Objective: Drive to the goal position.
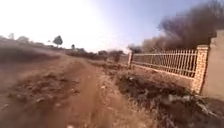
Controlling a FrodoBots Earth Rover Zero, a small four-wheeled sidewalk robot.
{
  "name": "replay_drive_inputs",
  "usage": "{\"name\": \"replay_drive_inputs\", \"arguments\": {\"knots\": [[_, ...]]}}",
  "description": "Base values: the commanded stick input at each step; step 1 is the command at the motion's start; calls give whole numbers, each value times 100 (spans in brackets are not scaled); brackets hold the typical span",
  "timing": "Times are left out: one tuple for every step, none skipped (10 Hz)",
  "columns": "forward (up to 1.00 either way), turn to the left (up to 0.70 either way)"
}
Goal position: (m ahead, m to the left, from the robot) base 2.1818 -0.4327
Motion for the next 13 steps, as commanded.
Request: {"name": "replay_drive_inputs", "arguments": {"knots": [[70, 0], [70, 0], [70, 0], [70, 0], [70, 0], [70, 0], [70, 0], [70, 0], [70, 0], [70, 0], [70, 20], [70, 33], [70, 25]]}}
